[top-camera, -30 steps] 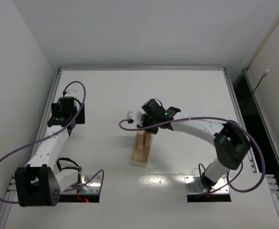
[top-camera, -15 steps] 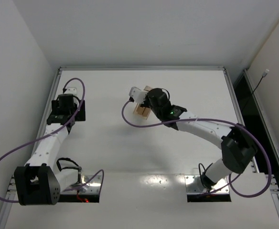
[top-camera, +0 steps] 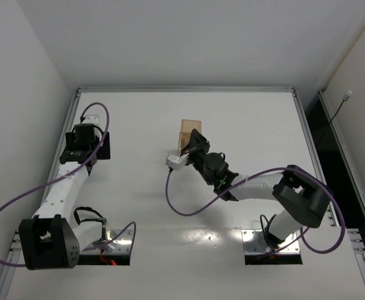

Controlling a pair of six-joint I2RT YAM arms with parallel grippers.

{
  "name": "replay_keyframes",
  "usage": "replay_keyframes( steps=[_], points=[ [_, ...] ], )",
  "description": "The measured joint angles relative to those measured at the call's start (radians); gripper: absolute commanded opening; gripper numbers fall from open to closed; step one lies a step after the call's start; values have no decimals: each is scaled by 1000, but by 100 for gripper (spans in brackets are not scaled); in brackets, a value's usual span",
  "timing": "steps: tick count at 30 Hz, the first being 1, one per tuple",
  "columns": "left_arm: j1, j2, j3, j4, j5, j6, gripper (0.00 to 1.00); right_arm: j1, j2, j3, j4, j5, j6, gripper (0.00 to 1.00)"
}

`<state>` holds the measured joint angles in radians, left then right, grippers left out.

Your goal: Build the wood block tower

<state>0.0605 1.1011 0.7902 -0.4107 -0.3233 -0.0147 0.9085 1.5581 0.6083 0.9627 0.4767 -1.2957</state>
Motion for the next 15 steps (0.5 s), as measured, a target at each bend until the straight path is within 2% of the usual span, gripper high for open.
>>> replay_keyframes(
  steps=[4,9,15],
  points=[
    [15,0,0,0,5,3,100,11,73,-80,174,-74,-165,0],
    [33,-2,0,0,23,6,100,22,310,-45,335,-129,-361,0],
    [45,-27,0,-1,40,11,100,38,357,57,315,-151,-427,0]
  ],
)
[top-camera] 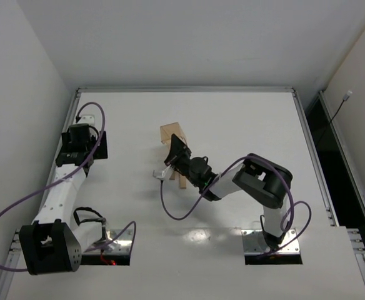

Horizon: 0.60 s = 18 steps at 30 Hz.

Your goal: Build the wood block tower

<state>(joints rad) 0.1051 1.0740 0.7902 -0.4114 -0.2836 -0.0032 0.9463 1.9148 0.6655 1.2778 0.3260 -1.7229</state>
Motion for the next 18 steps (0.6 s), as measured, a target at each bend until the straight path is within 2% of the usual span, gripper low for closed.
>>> replay_keyframes(
  steps=[10,13,14,15,16,18],
  points=[
    [2,-19,0,0,11,3,100,-14,5,55,0,0,-39,0],
    [2,-20,0,0,24,3,100,-32,4,113,-5,91,-27,0],
    [2,-23,0,0,32,6,100,-36,0,147,-16,168,14,0],
    [2,-26,0,-1,38,10,100,-43,-8,190,-45,237,65,0],
    [2,-33,-1,-2,47,16,100,-52,-34,244,-147,306,144,0],
    [2,-48,-1,-2,63,26,100,-85,-121,369,-447,375,404,0]
  ],
)
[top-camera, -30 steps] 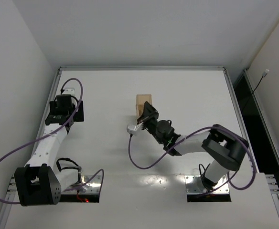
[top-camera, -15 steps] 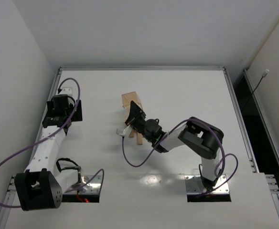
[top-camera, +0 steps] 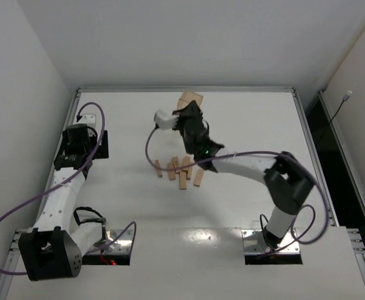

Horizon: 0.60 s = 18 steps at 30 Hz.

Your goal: Build the wood block tower

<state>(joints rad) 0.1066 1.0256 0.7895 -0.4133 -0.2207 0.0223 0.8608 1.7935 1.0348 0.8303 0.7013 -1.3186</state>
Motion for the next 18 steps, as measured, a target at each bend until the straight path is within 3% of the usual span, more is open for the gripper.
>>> replay_keyframes(
  steps=[3,8,14,18],
  points=[
    [0,-18,0,3,27,13,100,-62,-152,200,-463,-2,388,0],
    [-16,-1,0,3,53,22,100,-169,-284,391,-962,-138,843,0],
    [-53,83,42,4,100,-3,100,-357,-244,376,-1330,-355,1130,0],
    [-55,116,73,21,144,-17,100,-557,-158,386,-1456,-481,1261,0]
  ],
)
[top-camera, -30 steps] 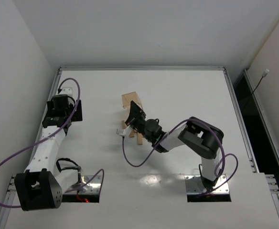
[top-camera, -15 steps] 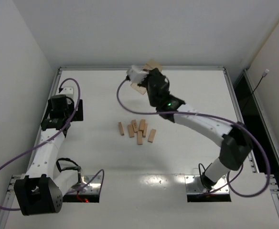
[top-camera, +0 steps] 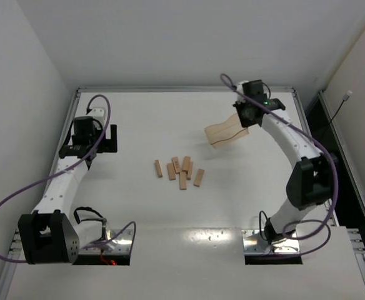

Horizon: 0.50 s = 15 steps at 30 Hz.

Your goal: Build the wood block tower

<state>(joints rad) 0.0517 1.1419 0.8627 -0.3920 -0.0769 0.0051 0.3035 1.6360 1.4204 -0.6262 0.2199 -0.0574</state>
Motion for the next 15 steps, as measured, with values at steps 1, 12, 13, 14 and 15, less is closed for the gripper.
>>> replay_keyframes(
  steps=[1,12,13,14,15],
  points=[
    [0,2,1,7,10,-4,100,-53,25,12,-20,-27,33,0],
    [-7,73,40,20,58,-14,100,-431,295,243,-18,-179,280,0],
    [-7,77,43,20,59,-14,100,-449,320,259,-9,-190,290,0],
    [-7,81,48,20,59,-14,100,-468,351,283,-5,-198,298,0],
    [-7,85,53,19,59,-14,100,-486,378,305,-2,-199,306,0]
  ],
)
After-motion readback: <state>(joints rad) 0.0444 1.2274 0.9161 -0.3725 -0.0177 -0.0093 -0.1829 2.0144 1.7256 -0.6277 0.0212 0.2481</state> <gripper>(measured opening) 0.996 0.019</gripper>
